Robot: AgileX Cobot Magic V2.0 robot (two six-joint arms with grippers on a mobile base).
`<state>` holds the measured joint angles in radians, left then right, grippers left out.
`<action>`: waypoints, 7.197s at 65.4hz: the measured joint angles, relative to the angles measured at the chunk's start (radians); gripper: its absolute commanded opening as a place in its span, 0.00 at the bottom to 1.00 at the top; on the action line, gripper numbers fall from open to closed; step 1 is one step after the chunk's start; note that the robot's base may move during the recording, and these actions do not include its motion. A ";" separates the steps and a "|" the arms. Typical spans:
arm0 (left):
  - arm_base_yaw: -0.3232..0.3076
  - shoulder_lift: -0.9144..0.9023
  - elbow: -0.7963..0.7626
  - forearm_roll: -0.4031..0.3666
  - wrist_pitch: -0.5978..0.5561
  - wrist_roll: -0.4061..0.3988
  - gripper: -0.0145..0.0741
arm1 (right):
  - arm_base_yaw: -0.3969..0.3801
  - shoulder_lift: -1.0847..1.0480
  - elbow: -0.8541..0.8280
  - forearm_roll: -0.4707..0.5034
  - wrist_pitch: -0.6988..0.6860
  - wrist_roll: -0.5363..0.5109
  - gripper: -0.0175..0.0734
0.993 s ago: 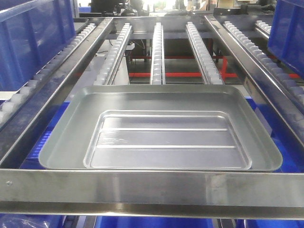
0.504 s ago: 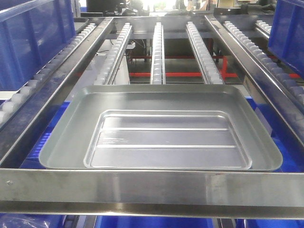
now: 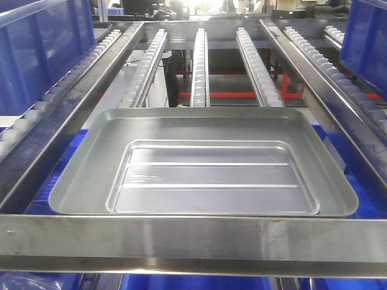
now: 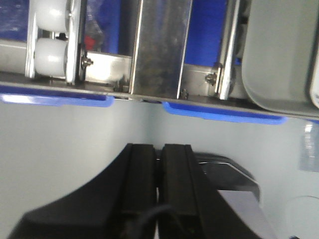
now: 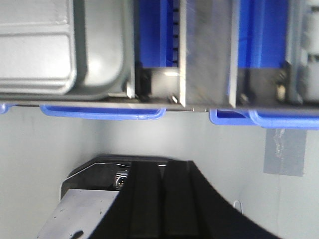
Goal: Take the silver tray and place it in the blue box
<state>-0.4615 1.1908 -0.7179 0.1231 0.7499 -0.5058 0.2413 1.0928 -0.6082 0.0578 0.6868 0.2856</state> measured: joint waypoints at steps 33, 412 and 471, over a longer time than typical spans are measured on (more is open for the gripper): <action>-0.186 0.436 -0.331 0.045 -0.080 -0.153 0.16 | 0.170 0.457 -0.356 -0.195 -0.047 0.327 0.28; -0.210 0.643 -0.514 0.036 -0.024 -0.167 0.15 | 0.172 0.643 -0.435 -0.173 -0.072 0.319 0.26; -0.339 0.276 -0.354 0.111 0.142 -0.374 0.16 | 0.359 0.232 -0.306 -0.201 0.092 0.543 0.26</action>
<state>-0.8005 1.4664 -1.0715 0.2345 0.8915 -0.8796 0.6003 1.3245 -0.9140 -0.1428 0.7789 0.8281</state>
